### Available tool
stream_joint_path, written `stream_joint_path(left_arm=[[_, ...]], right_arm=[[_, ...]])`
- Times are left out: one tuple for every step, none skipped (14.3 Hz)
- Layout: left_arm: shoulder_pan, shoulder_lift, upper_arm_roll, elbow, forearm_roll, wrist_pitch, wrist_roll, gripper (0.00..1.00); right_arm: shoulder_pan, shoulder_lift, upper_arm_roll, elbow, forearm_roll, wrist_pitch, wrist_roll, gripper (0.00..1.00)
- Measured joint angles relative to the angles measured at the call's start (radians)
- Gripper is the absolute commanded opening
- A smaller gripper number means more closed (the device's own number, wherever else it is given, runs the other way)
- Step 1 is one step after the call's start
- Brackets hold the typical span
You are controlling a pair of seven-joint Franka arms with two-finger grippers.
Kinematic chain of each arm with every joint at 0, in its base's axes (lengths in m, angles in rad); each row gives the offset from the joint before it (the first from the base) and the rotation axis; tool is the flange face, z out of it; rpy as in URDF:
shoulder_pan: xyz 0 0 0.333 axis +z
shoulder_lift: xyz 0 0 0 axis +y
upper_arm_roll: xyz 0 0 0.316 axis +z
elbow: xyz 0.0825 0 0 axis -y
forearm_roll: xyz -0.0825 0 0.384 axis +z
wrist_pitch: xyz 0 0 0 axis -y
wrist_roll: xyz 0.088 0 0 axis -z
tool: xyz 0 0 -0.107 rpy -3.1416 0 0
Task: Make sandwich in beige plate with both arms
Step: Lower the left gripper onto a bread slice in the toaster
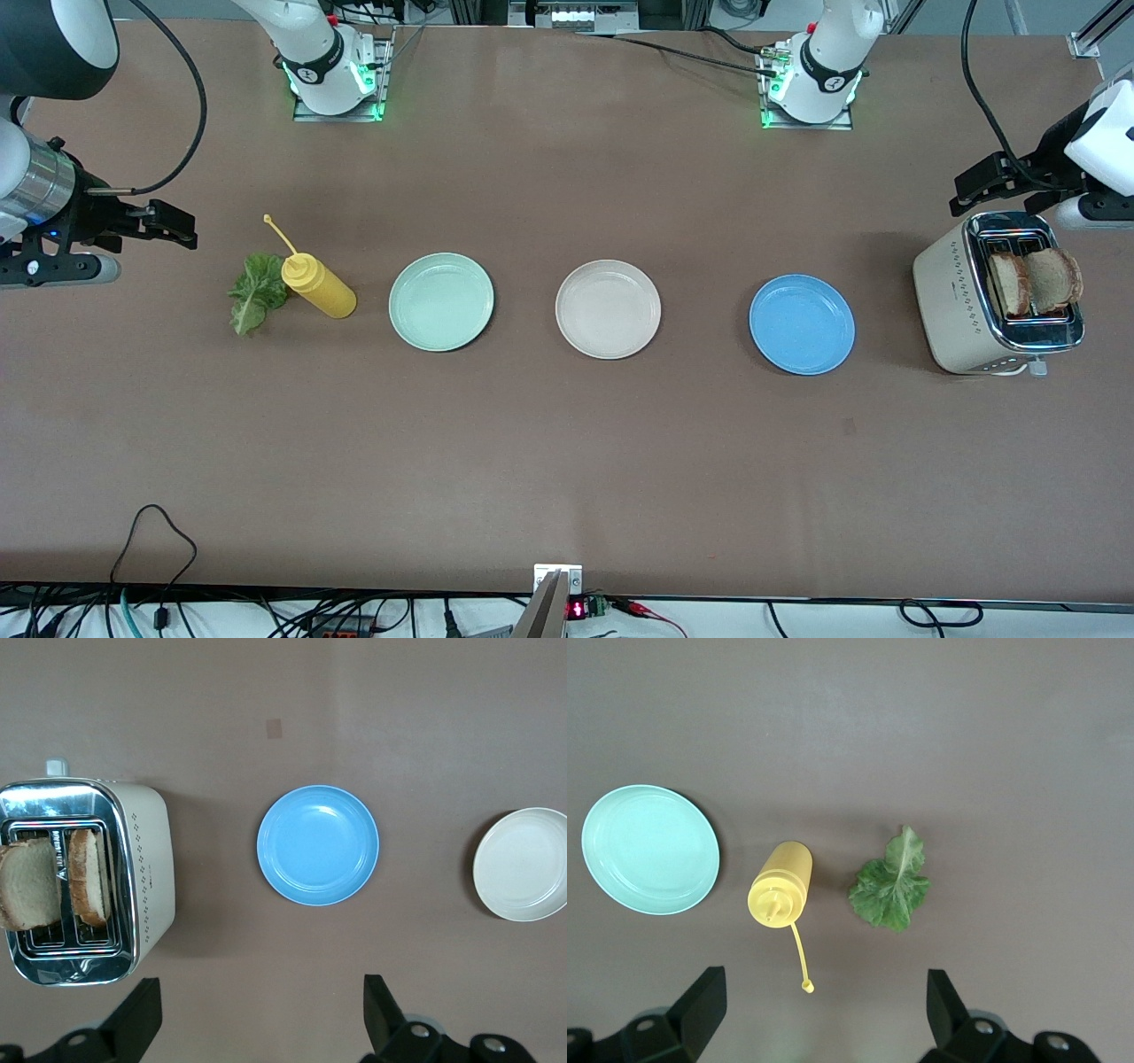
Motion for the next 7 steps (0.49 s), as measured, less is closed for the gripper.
stream_joint_path(left_arm=[[0.004, 0.011, 0.001, -0.003, 0.006, 0.0, 0.0, 1.0], [0.016, 0.03, 0.002, -0.007, 0.024, 0.0, 0.0, 1.0], [0.031, 0.058, 0.003, -0.012, 0.053, 0.001, 0.001, 1.0], [0.042, 0.089, 0.005, -0.015, 0.09, 0.006, 0.003, 1.0], [0.051, 0.123, 0.006, -0.016, 0.129, 0.019, 0.004, 1.0], [0.059, 0.155, 0.007, -0.016, 0.153, 0.037, 0.005, 1.0], [0.072, 0.184, 0.007, -0.016, 0.165, 0.06, 0.016, 1.0]], right_arm=[[0.0, -0.002, 0.0, -0.002, 0.0, 0.002, 0.0, 1.0], [0.0, -0.002, 0.0, -0.003, 0.0, 0.004, 0.0, 1.0], [0.0, -0.002, 0.0, -0.004, 0.0, 0.006, 0.0, 1.0], [0.0, -0.002, 0.0, -0.004, 0.0, 0.008, 0.0, 1.0], [0.0, -0.002, -0.001, -0.005, 0.0, 0.009, 0.001, 1.0], [-0.001, -0.002, -0.001, -0.006, 0.001, 0.01, 0.001, 1.0], [-0.001, -0.002, -0.002, -0.006, 0.004, 0.012, 0.002, 1.0]])
